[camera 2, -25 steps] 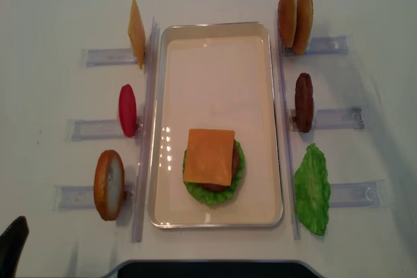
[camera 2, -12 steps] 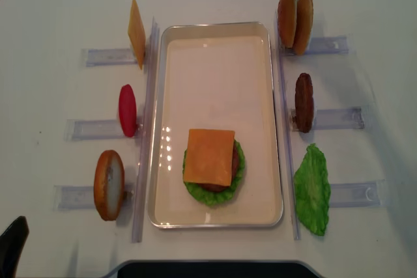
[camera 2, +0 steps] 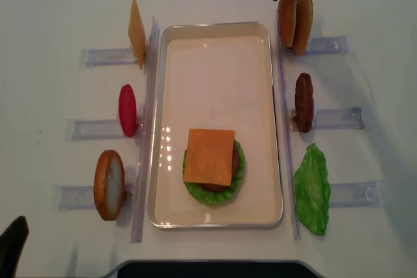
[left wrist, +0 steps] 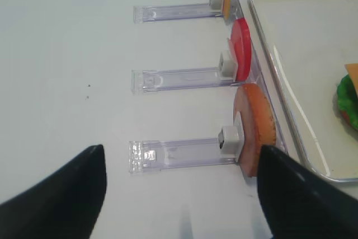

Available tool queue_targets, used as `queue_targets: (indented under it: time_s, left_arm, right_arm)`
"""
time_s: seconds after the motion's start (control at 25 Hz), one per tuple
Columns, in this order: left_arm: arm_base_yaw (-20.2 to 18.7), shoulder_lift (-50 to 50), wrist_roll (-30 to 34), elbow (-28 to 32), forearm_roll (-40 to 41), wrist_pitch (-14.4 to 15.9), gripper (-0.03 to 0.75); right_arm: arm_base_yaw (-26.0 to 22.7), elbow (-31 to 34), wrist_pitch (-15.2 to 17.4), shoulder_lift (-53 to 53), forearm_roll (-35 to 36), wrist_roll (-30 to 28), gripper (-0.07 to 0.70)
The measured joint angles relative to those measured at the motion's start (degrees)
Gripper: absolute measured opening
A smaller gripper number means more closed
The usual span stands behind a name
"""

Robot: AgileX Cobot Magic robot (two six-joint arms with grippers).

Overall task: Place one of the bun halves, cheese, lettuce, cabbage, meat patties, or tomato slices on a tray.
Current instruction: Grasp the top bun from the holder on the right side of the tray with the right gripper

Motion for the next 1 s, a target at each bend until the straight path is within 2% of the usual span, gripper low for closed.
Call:
queue_targets:
  time_s: [0.4,0.52,0.68,1.0]
  left_arm:
    - [0.0,0.0,0.0,0.0,0.0,0.0,0.643]
    - [0.0,0.0,0.0,0.0,0.0,0.0,0.643]
    - [0.0,0.0,0.0,0.0,0.0,0.0,0.643]
    - [0.0,0.0,0.0,0.0,0.0,0.0,0.643]
  right_arm:
    - [0.0,0.0,0.8,2.4,0.0,-0.3,0.382]
    - [0.0,0.0,0.8,2.5,0.0,-0.5,0.348]
    - [0.0,0.0,0.8,2.5,-0.5,-0.5,0.249]
    - [0.0,0.0,1.3,2.5,-0.5,-0.5,0.248]
